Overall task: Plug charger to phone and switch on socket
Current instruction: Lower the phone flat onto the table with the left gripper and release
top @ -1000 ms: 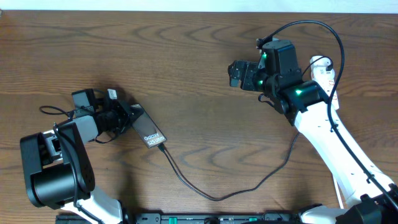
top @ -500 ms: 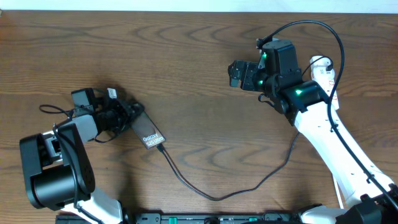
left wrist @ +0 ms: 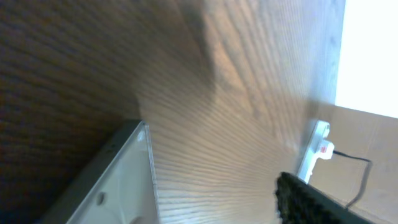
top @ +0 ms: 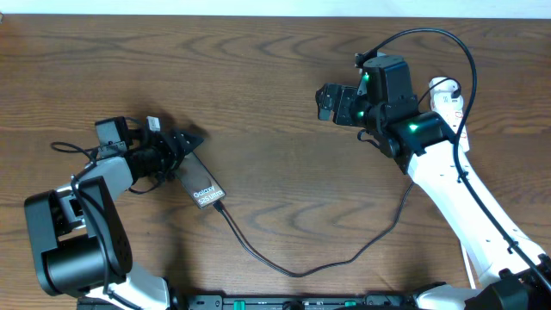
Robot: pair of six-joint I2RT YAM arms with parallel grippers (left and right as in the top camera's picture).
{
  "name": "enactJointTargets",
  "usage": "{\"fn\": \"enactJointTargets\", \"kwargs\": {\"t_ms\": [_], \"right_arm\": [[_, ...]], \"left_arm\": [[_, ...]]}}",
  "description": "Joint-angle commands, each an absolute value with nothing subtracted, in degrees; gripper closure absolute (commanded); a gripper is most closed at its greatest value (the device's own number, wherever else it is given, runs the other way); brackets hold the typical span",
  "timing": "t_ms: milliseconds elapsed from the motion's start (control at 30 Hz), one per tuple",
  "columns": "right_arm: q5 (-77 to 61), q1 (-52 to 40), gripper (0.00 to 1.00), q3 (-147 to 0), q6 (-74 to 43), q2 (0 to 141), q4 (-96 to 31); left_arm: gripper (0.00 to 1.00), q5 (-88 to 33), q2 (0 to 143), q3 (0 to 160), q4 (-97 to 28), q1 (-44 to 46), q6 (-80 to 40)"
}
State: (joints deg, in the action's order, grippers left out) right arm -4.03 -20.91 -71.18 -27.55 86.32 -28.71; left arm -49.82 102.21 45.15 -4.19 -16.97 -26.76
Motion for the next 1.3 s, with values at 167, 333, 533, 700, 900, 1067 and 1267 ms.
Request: {"fn": "enactJointTargets", "kwargs": {"t_ms": [167, 333, 533, 700, 900, 1067, 1267], "right_arm": [[-3.4, -20.7, 0.01, -71.4, -26.7, 85.6, -28.8], [-3.3, -21.0, 0.01, -71.4, -26.7, 85.6, -28.8], [-3.3, -21.1, 0.01, -71.4, -26.7, 85.6, -28.8], [-3.4, -21.1, 0.01, -71.4, -26.7, 85.6, -28.8], [-3.4, -21.1, 0.01, -71.4, -26.7, 85.6, -28.8], [-3.3, -21.1, 0.01, -71.4, -26.7, 85.6, -28.7], [-3.4, -21.1, 0.01, -71.4, -26.7, 85.6, -28.8]], "left_arm": [[0.13, -36.3, 105.0, 43.0, -9.4, -17.0, -26.1], [0.12, -32.7, 104.9, 43.1, -11.8, -17.0, -27.3], [0.11, -28.3, 104.9, 43.1, -14.4, -17.0, -28.4], [0.11, -24.3, 104.9, 43.1, -16.8, -17.0, -28.8], [0.11, -23.2, 104.9, 43.1, -18.4, -17.0, -29.1], [0.11, -21.0, 104.9, 43.1, -20.2, -17.0, -29.4], [0.11, -20.2, 104.9, 43.1, -21.8, -17.0, -29.4]]}}
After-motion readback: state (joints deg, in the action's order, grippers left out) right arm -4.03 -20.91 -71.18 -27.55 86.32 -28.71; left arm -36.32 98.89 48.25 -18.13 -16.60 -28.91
